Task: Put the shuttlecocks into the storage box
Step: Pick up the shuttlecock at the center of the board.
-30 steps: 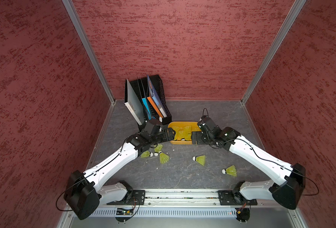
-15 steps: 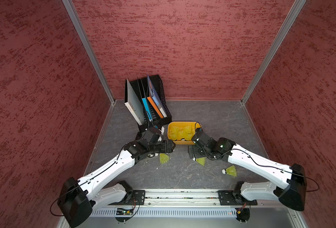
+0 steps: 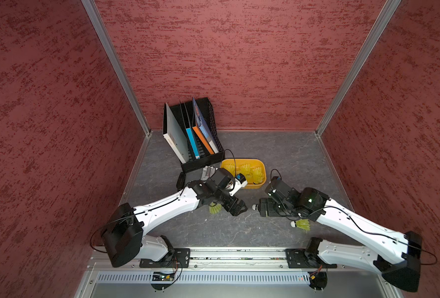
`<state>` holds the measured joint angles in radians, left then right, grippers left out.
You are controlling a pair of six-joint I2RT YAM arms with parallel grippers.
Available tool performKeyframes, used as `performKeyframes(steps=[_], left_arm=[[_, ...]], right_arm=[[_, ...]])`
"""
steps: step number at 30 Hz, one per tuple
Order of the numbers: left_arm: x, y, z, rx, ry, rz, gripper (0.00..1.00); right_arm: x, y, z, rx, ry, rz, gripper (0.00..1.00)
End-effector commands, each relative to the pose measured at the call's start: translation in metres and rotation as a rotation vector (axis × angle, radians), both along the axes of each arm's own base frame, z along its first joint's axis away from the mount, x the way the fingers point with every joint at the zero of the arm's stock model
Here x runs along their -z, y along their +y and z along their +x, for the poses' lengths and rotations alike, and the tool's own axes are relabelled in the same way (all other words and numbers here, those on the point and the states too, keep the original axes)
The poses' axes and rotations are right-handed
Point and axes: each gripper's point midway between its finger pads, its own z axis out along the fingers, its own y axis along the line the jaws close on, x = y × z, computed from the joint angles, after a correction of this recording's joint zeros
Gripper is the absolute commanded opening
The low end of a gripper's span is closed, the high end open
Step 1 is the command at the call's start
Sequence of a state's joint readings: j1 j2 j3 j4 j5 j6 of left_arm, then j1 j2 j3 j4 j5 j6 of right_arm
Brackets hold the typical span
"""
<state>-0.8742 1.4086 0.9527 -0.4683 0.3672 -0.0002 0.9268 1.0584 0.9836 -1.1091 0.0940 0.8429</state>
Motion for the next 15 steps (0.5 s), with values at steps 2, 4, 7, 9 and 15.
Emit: performKeyframes(steps=[2,4,7,9,15], left_arm=[[0.004,-0.029,-0.008,0.222,-0.157,-0.01,0.95],[0.012,-0.036,-0.007,0.259,-0.189,0.0,0.94],[0.019,-0.045,-0.008,0.321,-0.235,-0.002,0.93],[0.026,-0.05,-0.008,0.36,-0.254,0.011,0.93],[0.043,-0.061,0.001,0.421,-0.312,0.03,0.93]], right_arm=[[0.009,-0.019,-0.037,0.053,0.16,-0.005,0.98],[0.008,-0.025,-0.045,0.07,0.18,0.007,0.98],[0.007,-0.031,-0.055,0.079,0.211,0.014,0.98],[0.008,-0.032,-0.061,0.08,0.238,0.025,0.98],[0.011,-0.032,-0.075,0.11,0.298,0.074,0.98]])
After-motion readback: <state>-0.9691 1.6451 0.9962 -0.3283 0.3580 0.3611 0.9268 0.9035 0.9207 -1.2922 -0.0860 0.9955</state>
